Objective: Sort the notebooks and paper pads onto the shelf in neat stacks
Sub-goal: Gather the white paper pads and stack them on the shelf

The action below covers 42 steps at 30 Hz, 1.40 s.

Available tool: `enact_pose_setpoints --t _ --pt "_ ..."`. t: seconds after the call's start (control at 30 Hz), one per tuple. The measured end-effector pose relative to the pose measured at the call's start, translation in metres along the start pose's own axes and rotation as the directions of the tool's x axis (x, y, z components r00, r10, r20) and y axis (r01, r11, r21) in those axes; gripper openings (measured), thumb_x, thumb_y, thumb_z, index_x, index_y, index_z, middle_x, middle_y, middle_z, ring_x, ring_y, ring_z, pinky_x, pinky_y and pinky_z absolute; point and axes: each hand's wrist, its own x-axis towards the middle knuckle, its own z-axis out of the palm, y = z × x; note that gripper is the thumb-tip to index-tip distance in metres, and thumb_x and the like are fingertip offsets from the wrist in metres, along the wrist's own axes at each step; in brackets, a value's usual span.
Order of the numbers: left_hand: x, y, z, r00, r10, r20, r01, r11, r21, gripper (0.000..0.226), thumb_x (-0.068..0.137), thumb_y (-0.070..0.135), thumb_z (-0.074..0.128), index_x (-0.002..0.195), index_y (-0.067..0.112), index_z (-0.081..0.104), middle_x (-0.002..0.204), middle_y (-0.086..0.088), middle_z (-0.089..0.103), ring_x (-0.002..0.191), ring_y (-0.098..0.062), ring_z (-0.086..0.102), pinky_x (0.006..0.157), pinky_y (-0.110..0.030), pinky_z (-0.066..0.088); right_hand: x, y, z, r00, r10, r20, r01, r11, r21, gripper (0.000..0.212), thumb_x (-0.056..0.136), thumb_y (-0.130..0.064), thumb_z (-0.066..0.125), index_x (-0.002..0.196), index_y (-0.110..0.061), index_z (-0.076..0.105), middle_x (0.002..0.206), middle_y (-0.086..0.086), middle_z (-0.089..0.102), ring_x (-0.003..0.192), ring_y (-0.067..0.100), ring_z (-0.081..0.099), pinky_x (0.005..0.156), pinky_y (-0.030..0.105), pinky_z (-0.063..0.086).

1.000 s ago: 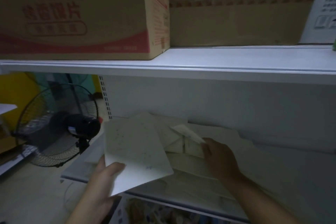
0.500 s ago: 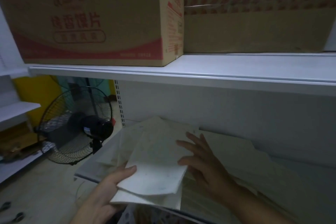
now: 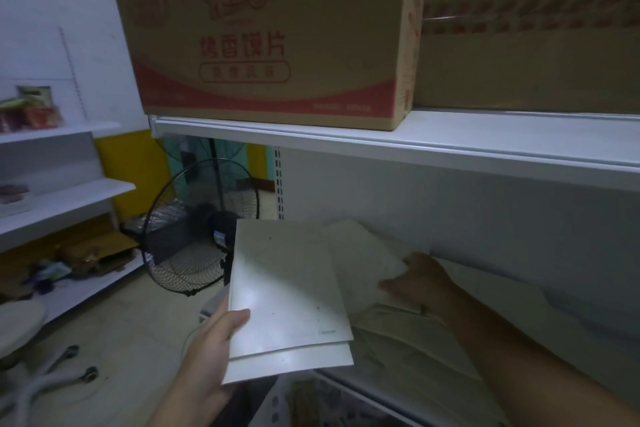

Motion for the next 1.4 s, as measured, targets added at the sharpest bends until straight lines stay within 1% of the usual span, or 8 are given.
enact_pose_setpoints --t 0.23,0.47,0.63,0.8,0.93,1.03,1.13,1.4 --pt "0.008 0.0 -0.022 1.0 -0.029 -0.002 0.029 1.0 0.003 0.03 0.094 0.009 0.042 0.111 0.024 0.062 0.109 -0.017 0.067 0.088 -0.037 0.062 0.055 -0.033 0.048 -0.007 -0.004 -0.019 0.961 0.001 -0.277 0.156 0.825 0.543 0.032 0.082 -0.01 0.07 0.112 -0.007 0.058 0.11 0.013 0.063 0.091 0.023 0.059 0.08 0.033 0.049" --pt "0.015 0.01 -0.027 0.992 -0.068 0.104 0.059 0.994 0.09 0.029 0.094 0.007 0.045 0.114 0.019 0.062 0.09 -0.013 0.071 0.074 -0.032 0.062 0.053 -0.031 0.044 -0.041 0.006 -0.084 0.986 0.091 -0.141 0.077 0.503 0.861 0.017 0.096 -0.018 0.05 0.109 -0.016 0.061 0.11 0.006 0.066 0.087 0.019 0.063 0.069 0.034 0.05" --pt "0.002 0.007 0.001 0.934 -0.144 0.328 0.067 0.97 0.233 0.03 0.091 -0.002 0.044 0.098 0.017 0.066 0.08 -0.007 0.076 0.07 -0.024 0.071 0.063 -0.034 0.049 -0.081 0.021 -0.113 0.998 0.022 -0.066 0.032 0.692 0.721 0.025 0.091 -0.019 0.058 0.115 -0.014 0.063 0.084 -0.002 0.072 0.073 0.012 0.067 0.06 0.022 0.051" --pt "-0.031 -0.047 0.048 0.78 -0.316 0.539 0.154 0.933 0.324 0.042 0.067 0.0 0.069 0.107 0.013 0.066 0.102 -0.019 0.071 0.078 -0.029 0.07 0.062 -0.029 0.056 -0.112 0.019 -0.112 0.981 -0.185 0.051 0.189 0.979 -0.079 0.015 0.085 -0.03 0.069 0.073 -0.032 0.059 0.061 -0.02 0.049 0.054 -0.01 0.048 0.053 0.005 0.034" --pt "-0.067 -0.09 0.082 0.671 -0.352 0.652 0.138 0.924 0.357 0.06 0.068 0.045 0.078 0.119 0.017 0.063 0.121 -0.009 0.066 0.104 -0.025 0.066 0.08 -0.032 0.055 -0.14 0.051 -0.123 0.987 -0.118 0.111 0.136 0.975 -0.174 0.025 0.084 -0.029 0.067 0.109 -0.027 0.07 0.096 -0.01 0.068 0.085 0.004 0.063 0.069 0.013 0.046" --pt "-0.104 -0.113 0.122 0.458 -0.418 0.785 0.223 0.909 0.353 0.056 0.072 0.014 0.075 0.125 0.015 0.059 0.123 -0.021 0.062 0.111 -0.04 0.061 0.079 -0.039 0.055 -0.174 0.099 -0.144 0.998 -0.037 -0.045 0.03 0.988 -0.154 0.038 0.082 -0.035 0.068 0.118 -0.023 0.065 0.117 -0.001 0.065 0.109 0.014 0.06 0.091 0.023 0.047" --pt "-0.139 -0.145 0.166 0.516 -0.409 0.753 0.138 0.907 0.398 0.058 0.069 0.011 0.063 0.126 0.015 0.055 0.114 -0.017 0.068 0.102 -0.036 0.066 0.076 -0.037 0.056 -0.223 0.157 -0.174 0.932 -0.024 -0.363 -0.077 0.962 -0.261 0.06 0.087 -0.04 0.061 0.14 -0.018 0.043 0.148 0.004 0.038 0.136 0.02 0.034 0.11 0.028 0.03" --pt "-0.254 -0.238 0.292 0.604 -0.425 0.674 0.218 0.902 0.373 0.023 0.092 0.004 0.048 0.107 0.014 0.063 0.091 -0.005 0.076 0.079 -0.019 0.073 0.062 -0.028 0.055 -0.365 0.291 -0.219 0.876 0.472 -0.102 -0.235 0.601 0.764 0.028 0.095 -0.009 0.052 0.122 -0.013 0.053 0.107 0.005 0.068 0.093 0.022 0.067 0.074 0.031 0.054"
